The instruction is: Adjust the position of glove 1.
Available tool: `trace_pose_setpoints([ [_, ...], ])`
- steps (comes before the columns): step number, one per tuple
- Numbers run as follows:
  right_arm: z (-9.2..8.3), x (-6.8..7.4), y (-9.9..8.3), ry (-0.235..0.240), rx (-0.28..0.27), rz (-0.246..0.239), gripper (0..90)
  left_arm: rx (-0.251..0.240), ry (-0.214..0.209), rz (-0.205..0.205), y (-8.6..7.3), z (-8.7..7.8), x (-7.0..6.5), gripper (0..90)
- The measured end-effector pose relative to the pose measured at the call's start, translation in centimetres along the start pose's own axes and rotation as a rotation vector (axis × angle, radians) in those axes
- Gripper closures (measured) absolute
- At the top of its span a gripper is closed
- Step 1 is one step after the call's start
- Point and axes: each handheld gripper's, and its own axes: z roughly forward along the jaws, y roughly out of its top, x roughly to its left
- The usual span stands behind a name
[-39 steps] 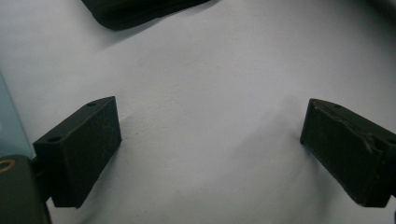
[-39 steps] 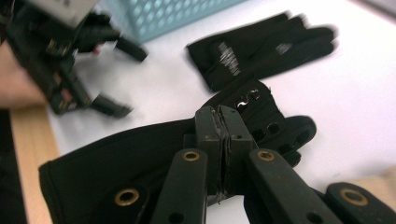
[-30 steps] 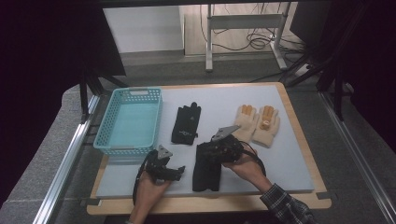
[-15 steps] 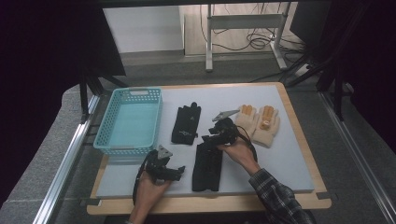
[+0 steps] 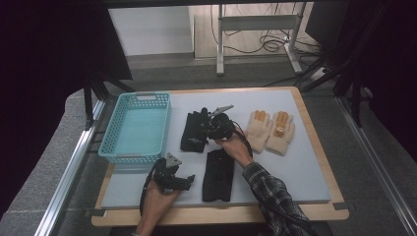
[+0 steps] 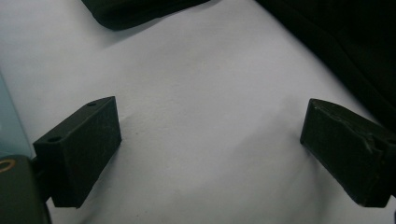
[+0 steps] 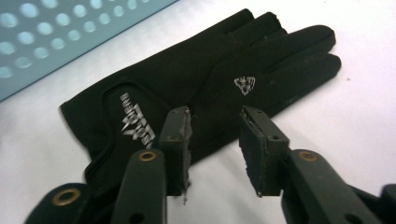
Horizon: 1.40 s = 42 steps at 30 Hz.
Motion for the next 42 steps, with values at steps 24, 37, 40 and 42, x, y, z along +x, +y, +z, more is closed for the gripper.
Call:
trace_pose_setpoints([
  [24,4.6,0.5,1.8,0.02,0.075,-0.055,66.4,0.001,0.0,0.001,0.0,0.0,0.0,5.4],
  [37,3.5,0.1,2.1,0.05,0.056,0.005,86.8,0.001,-0.001,0.001,0.0,0.0,0.0,5.5],
  [40,2.6,0.1,2.5,0.061,0.031,0.017,86.9,0.001,-0.001,0.0,0.0,0.0,0.0,5.5],
  [42,2.1,0.1,2.7,0.063,0.024,0.014,86.8,0.001,-0.001,0.001,0.0,0.0,0.0,5.5],
])
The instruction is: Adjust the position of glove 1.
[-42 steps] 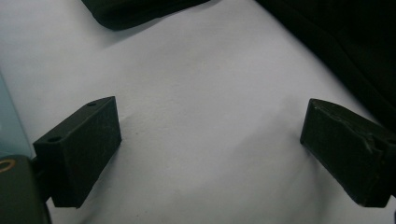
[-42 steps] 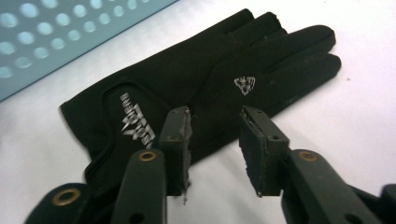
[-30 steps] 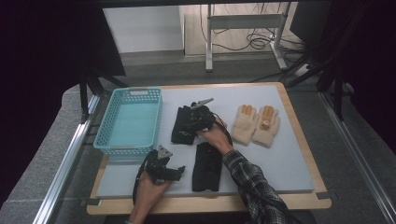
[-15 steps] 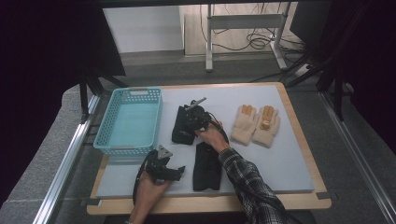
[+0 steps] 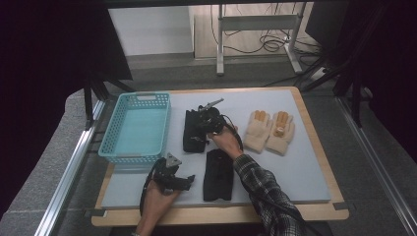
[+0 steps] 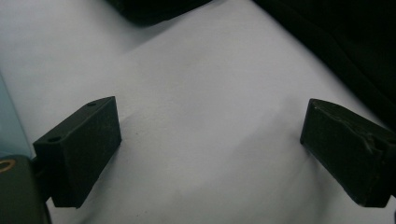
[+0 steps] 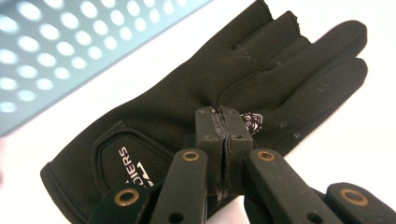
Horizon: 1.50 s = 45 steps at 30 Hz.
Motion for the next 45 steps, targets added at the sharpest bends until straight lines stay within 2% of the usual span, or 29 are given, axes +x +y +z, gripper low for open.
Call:
trace_pose_setpoints([
  [1,-1.0,0.3,0.4,0.007,-0.018,-0.003,86.9,0.0,0.0,-0.001,0.0,0.0,0.0,5.5],
  [12,-5.6,1.6,1.4,0.031,-0.077,-0.008,86.8,0.0,0.001,0.001,0.0,0.0,0.0,5.5],
  [18,-8.5,2.7,0.9,0.049,-0.1,-0.02,86.8,0.0,0.001,0.002,0.0,0.0,0.0,5.5],
  [20,-8.8,2.8,0.8,0.051,-0.101,-0.022,86.8,0.0,0.001,0.001,0.0,0.0,0.0,5.4],
  [21,-9.8,3.4,0.2,0.058,-0.098,-0.028,86.8,0.001,0.001,0.002,0.0,0.0,0.0,5.4],
  [29,-13.7,5.2,-2.5,0.068,-0.091,-0.044,86.8,-0.004,0.001,-0.003,0.0,0.0,0.0,5.4],
  [36,-17.0,7.5,-5.5,0.096,-0.086,-0.051,86.7,-0.003,0.001,-0.001,0.0,0.0,0.0,5.4],
  [40,-17.3,8.3,-7.4,0.098,-0.057,-0.057,86.7,-0.004,-0.001,-0.005,0.0,0.0,0.0,5.4],
  [43,-16.4,8.1,-8.8,0.091,-0.029,-0.041,86.6,-0.002,0.0,-0.005,0.0,0.0,0.0,5.4],
  [45,-15.5,7.7,-9.5,0.096,-0.007,-0.009,86.6,-0.002,0.0,-0.004,0.0,0.0,0.0,5.5],
])
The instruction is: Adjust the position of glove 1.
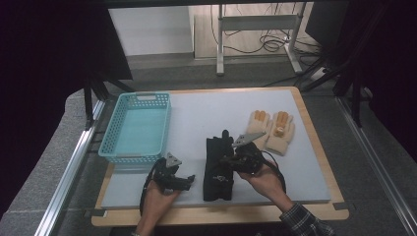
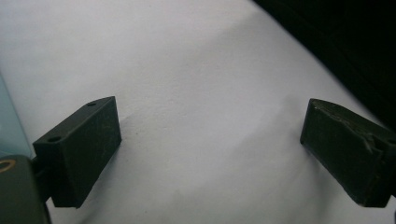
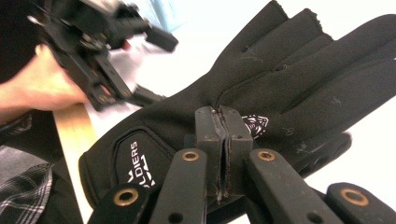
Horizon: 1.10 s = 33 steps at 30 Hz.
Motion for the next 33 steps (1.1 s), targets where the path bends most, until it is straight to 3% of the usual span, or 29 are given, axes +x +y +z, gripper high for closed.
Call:
trace_pose_setpoints([
  [5,1.9,-0.7,-1.3,-0.036,0.041,0.002,86.4,0.0,0.0,0.002,0.0,0.0,0.0,5.4],
  [11,3.9,-1.3,-2.9,-0.03,0.077,0.023,84.1,0.002,0.0,0.002,0.0,0.0,0.0,5.4],
  [14,4.5,-1.3,-3.3,-0.027,0.084,0.026,75.3,0.003,0.0,0.002,0.0,0.0,0.0,5.4],
  [19,3.5,-1.6,-3.3,-0.031,0.056,0.023,58.9,-0.003,0.0,-0.003,0.0,0.0,0.0,5.4],
  [26,1.2,-2.4,-3.7,-0.055,-0.001,0.022,51.5,-0.005,0.002,-0.006,0.0,0.0,0.0,5.4],
  [33,0.8,-3.3,-5.3,-0.077,-0.009,0.033,46.6,-0.002,0.002,-0.001,0.0,0.0,0.0,5.4],
])
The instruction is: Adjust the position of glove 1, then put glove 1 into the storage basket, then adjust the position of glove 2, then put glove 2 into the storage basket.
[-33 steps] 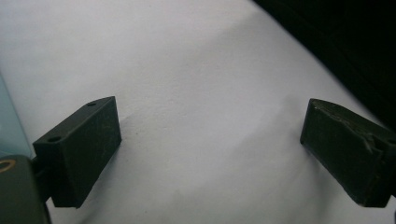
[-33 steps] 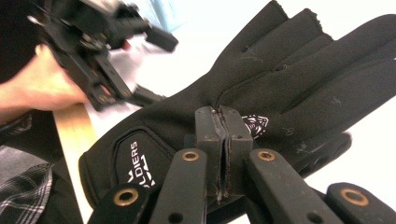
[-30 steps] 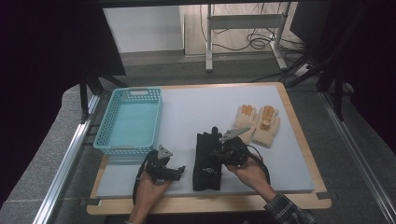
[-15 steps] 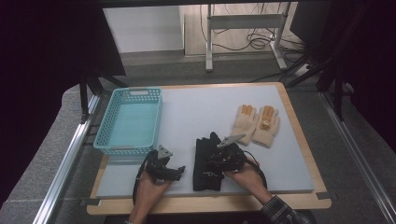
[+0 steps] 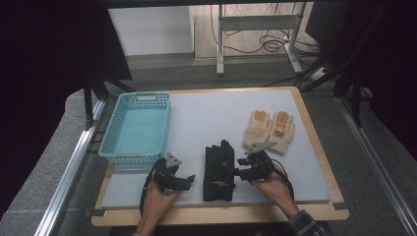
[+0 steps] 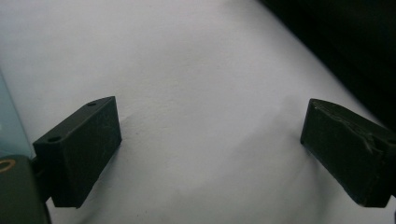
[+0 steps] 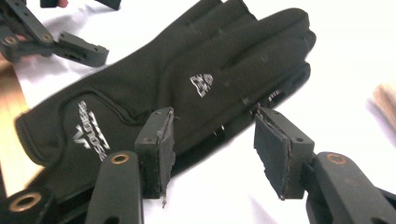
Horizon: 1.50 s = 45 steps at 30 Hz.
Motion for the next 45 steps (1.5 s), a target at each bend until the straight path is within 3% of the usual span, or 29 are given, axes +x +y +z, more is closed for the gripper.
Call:
trace_pose_setpoints([
  [5,-0.2,-0.1,-1.1,-0.005,-0.008,-0.005,47.6,-0.002,-0.001,-0.003,0.0,0.0,0.0,5.6],
  [11,-1.1,-0.1,-2.0,0.011,-0.03,-0.004,68.2,-0.009,0.007,-0.005,-0.1,-0.2,0.0,5.8],
  [15,-1.3,0.4,-2.6,0.006,-0.014,-0.034,75.5,-0.029,0.007,-0.011,-0.2,-0.4,0.1,5.7],
  [20,-1.2,0.7,-3.1,0.031,0.005,-0.05,82.7,-0.01,0.036,-0.004,-0.5,-0.7,0.3,5.8],
  [34,-0.4,1.2,-3.7,0.051,0.036,-0.069,84.3,0.007,0.049,-0.041,-1.5,-1.6,1.9,4.6],
  [45,0.3,2.1,-3.6,0.075,0.039,-0.083,84.3,0.012,0.041,-0.041,-1.6,-1.6,2.4,3.1],
])
